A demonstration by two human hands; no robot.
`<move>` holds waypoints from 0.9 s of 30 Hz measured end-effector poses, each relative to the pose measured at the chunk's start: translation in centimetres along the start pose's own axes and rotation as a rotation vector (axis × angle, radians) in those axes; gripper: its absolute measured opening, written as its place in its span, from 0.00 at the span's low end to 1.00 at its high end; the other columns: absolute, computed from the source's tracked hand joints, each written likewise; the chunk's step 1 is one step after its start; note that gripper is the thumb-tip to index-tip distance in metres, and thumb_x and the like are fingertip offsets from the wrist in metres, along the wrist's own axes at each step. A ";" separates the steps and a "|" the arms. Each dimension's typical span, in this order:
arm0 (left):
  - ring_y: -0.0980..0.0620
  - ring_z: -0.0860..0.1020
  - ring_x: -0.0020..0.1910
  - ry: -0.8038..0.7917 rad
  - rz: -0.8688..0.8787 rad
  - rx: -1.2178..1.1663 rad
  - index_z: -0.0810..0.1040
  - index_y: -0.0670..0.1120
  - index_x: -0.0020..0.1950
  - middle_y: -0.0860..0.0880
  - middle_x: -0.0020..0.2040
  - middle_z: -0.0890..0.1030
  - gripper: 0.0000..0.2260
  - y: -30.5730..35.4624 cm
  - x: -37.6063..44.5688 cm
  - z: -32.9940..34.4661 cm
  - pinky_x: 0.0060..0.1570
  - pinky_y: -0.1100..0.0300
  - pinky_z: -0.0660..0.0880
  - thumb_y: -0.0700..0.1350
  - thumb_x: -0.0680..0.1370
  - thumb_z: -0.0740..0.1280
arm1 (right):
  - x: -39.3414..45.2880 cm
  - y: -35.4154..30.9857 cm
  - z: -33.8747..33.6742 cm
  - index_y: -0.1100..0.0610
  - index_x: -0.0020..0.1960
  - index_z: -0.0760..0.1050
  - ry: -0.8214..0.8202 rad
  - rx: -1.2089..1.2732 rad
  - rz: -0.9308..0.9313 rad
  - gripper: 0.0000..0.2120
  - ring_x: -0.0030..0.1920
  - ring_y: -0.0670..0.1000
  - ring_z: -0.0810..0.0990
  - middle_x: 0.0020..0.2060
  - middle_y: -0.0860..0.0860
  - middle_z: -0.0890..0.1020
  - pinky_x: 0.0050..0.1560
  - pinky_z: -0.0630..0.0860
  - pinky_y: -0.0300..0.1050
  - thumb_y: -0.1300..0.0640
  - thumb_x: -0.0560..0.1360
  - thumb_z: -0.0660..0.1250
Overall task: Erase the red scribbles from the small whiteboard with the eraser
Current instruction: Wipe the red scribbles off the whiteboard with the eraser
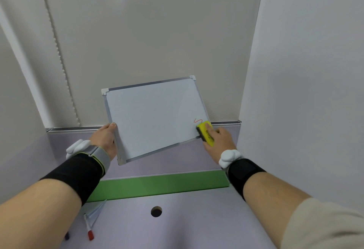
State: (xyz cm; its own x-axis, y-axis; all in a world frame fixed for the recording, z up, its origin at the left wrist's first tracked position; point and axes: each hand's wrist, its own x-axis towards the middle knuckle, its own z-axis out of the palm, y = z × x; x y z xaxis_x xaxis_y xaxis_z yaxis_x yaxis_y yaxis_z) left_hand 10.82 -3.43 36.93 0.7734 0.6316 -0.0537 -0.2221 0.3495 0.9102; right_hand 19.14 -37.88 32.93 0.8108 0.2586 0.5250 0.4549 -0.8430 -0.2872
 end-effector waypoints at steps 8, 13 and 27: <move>0.42 0.81 0.64 0.030 -0.008 0.016 0.79 0.40 0.68 0.42 0.66 0.82 0.14 -0.2 0.4 -0.1 0.71 0.44 0.75 0.40 0.83 0.65 | -0.9 -2.7 1.7 0.50 0.76 0.57 -0.022 0.015 -0.105 0.33 0.53 0.58 0.70 0.53 0.56 0.71 0.58 0.71 0.50 0.46 0.75 0.65; 0.42 0.82 0.62 0.027 0.004 0.013 0.80 0.40 0.67 0.42 0.63 0.83 0.14 0.1 0.8 -0.7 0.70 0.44 0.76 0.40 0.82 0.66 | -0.6 0.5 -0.3 0.50 0.77 0.56 -0.005 -0.002 0.089 0.33 0.54 0.59 0.71 0.51 0.57 0.71 0.57 0.71 0.49 0.48 0.75 0.65; 0.43 0.81 0.62 -0.020 -0.024 -0.018 0.76 0.38 0.71 0.42 0.66 0.81 0.16 -0.4 0.3 -0.2 0.73 0.45 0.73 0.40 0.84 0.64 | -1.0 -1.2 0.2 0.49 0.76 0.59 -0.002 0.014 -0.079 0.32 0.51 0.57 0.70 0.51 0.55 0.71 0.56 0.73 0.51 0.47 0.75 0.66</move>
State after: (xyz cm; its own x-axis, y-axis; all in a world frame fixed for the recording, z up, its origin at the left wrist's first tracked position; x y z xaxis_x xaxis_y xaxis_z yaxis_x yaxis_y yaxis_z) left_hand 11.03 -3.28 36.46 0.7902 0.6092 -0.0671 -0.2140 0.3769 0.9012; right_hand 17.85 -37.03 32.57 0.7725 0.3252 0.5454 0.5230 -0.8129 -0.2562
